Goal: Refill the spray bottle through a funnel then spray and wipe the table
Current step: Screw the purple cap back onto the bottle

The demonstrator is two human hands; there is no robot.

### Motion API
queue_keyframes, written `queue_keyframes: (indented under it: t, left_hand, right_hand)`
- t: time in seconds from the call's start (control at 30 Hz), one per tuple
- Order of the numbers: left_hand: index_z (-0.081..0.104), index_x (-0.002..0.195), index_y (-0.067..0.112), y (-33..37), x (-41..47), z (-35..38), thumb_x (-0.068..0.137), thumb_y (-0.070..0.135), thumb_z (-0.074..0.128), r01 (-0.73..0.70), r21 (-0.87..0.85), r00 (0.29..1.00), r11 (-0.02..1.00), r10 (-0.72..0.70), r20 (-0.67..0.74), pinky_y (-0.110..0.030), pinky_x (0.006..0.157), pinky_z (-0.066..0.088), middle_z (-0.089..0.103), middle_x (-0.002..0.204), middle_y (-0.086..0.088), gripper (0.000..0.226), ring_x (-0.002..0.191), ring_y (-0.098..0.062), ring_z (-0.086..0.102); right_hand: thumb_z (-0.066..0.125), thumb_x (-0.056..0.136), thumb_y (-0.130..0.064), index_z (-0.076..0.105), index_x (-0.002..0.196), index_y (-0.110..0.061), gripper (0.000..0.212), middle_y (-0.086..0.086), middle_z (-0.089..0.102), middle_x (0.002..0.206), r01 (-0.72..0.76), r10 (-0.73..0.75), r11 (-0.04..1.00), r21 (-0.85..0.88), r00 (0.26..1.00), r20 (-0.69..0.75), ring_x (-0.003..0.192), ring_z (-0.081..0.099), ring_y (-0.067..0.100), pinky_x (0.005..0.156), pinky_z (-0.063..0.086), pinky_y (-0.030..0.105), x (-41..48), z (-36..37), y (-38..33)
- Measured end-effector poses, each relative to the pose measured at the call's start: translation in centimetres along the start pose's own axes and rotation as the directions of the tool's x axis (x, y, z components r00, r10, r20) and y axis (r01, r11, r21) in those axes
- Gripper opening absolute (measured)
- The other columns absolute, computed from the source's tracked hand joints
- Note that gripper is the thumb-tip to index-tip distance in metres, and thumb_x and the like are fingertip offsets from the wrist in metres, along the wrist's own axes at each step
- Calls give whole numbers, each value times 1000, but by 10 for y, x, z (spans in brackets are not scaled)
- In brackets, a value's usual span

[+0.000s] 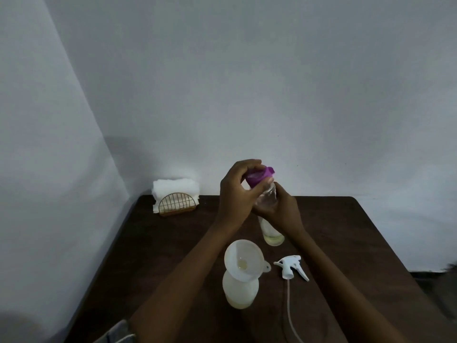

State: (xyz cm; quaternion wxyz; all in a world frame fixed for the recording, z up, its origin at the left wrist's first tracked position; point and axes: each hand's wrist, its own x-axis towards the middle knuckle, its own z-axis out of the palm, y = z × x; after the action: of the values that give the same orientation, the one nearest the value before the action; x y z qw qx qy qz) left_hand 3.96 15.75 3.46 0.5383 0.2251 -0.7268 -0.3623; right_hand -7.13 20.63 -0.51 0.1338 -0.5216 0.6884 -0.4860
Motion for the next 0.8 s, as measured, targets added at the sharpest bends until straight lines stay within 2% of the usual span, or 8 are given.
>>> queue_keyframes:
  t: [0.1, 0.2, 0.27, 0.33, 0.43, 0.53, 0.67, 0.8]
  left_hand:
    - [63, 111, 11, -5, -1, 0, 74, 28, 70, 22, 53, 999, 998, -24, 30, -18, 90, 49, 56, 123, -3, 42, 114, -12, 52]
    - [65, 112, 19, -10, -2, -2, 76, 31, 66, 33, 110, 999, 993, -34, 4, -9, 89, 42, 47, 126, 0, 38, 114, -9, 44]
    - [64, 111, 23, -12, -3, -6, 84, 21, 61, 59, 50, 998, 997, -60, 13, -11, 90, 42, 48, 122, 2, 28, 112, -5, 46]
    - [64, 109, 21, -12, -4, -9, 88, 10, 52, 93, -39, 996, 995, -93, -2, -12, 89, 44, 55, 116, 3, 27, 110, -2, 51]
    - [63, 106, 13, -7, -3, -7, 84, 16, 46, 190, -155, 981, 969, -196, -19, -15, 86, 47, 63, 112, 0, 29, 105, -5, 58]
    - [58, 108, 18, -2, 0, -4, 79, 28, 59, 239, -235, 970, 942, -243, 12, -16, 82, 50, 63, 110, 4, 31, 102, -5, 60]
    - [48, 115, 18, -2, 3, -2, 68, 28, 73, 238, -193, 971, 952, -229, 65, -21, 85, 52, 59, 117, 1, 54, 108, -13, 58]
    - [54, 110, 15, -3, 9, -11, 70, 23, 77, 200, -78, 979, 977, -195, 61, -3, 79, 42, 57, 117, 1, 47, 109, -11, 53]
  right_hand:
    - [79, 68, -37, 56, 112, -13, 55, 5, 69, 99, -7, 7, 1000, 15, 1000, -26, 87, 65, 17, 78, 55, 42, 2, 3, 1]
    - [80, 68, -32, 58, 112, -12, 54, 4, 69, 100, -19, 22, 998, 55, 999, -48, 88, 64, 16, 81, 55, 40, 4, 4, 1]
    - [82, 66, -30, 59, 111, -12, 53, 4, 69, 100, -28, 32, 997, 69, 998, -56, 88, 65, 16, 80, 55, 38, 5, 4, 2]
    - [82, 66, -26, 57, 111, -12, 53, 6, 69, 100, -19, 23, 998, 67, 999, -50, 88, 65, 17, 79, 55, 37, 6, 4, 1]
    - [81, 67, -26, 56, 110, -11, 52, 7, 68, 98, 6, -4, 999, 42, 999, -50, 86, 64, 20, 78, 55, 42, 7, 5, 1]
    - [81, 66, -30, 57, 107, -13, 51, 5, 69, 94, 10, -7, 999, 36, 998, -68, 83, 65, 19, 75, 55, 45, 9, 4, 0]
    - [79, 67, -34, 57, 106, -13, 49, 4, 69, 92, 31, -30, 999, 17, 997, -64, 81, 65, 17, 73, 55, 45, 9, 7, -1]
    - [80, 68, -31, 58, 103, -10, 47, 4, 68, 90, 56, -56, 998, 5, 995, -85, 78, 64, 17, 68, 55, 42, 8, 7, -2]
